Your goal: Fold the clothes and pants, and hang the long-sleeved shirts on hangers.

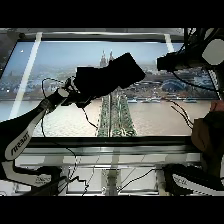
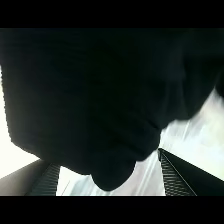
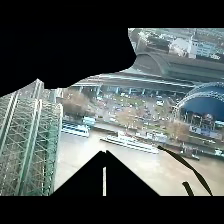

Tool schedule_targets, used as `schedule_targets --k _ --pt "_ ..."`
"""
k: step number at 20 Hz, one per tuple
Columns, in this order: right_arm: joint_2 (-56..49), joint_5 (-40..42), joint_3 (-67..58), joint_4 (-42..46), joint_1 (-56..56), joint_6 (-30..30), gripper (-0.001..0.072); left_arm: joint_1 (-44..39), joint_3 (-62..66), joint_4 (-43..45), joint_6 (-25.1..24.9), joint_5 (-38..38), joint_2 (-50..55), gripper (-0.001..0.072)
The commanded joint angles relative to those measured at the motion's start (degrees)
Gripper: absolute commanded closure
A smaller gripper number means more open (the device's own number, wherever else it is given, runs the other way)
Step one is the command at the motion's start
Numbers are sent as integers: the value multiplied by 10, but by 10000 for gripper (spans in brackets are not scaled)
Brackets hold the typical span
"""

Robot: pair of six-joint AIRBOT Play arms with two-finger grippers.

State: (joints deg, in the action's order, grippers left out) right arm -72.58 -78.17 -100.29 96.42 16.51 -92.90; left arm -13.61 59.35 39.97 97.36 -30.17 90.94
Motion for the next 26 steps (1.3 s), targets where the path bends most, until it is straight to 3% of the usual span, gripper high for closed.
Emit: schedule_targets --k 1,4,5,6,7,8,10,13,17,19,23,26 --pt "0 0 0 0 0 0 702 -2 0 0 69 78 2 8" --pt "0 0 0 0 0 0 702 9 0 0 69 108 2 30" --pt "0 0 0 0 0 0 702 15 0 0 69 115 2 90" --pt "0 2 0 0 0 0 702 21 0 0 69 118 2 260" --pt "0 6 0 0 0 0 702 25 0 1 68 118 2 507" --pt "0 16 0 0 0 0 702 28 0 2 68 118 2 678" --pt "0 32 0 5 0 0 702 30 0 9 65 118 0 685" --pt "-1 25 0 13 0 14 702 37 2 108 4 96 -33 687" --pt "-1 16 0 13 0 21 702 70 2 440 -2 -41 -153 686" --pt "-1 17 2 7 0 21 702 86 1 562 -18 -104 -223 685" --pt "-1 -6 82 -60 0 21 702 106 -25 588 -162 -202 -320 684" --pt "-1 -5 195 -147 0 37 702 130 -119 588 -173 -213 -379 684"
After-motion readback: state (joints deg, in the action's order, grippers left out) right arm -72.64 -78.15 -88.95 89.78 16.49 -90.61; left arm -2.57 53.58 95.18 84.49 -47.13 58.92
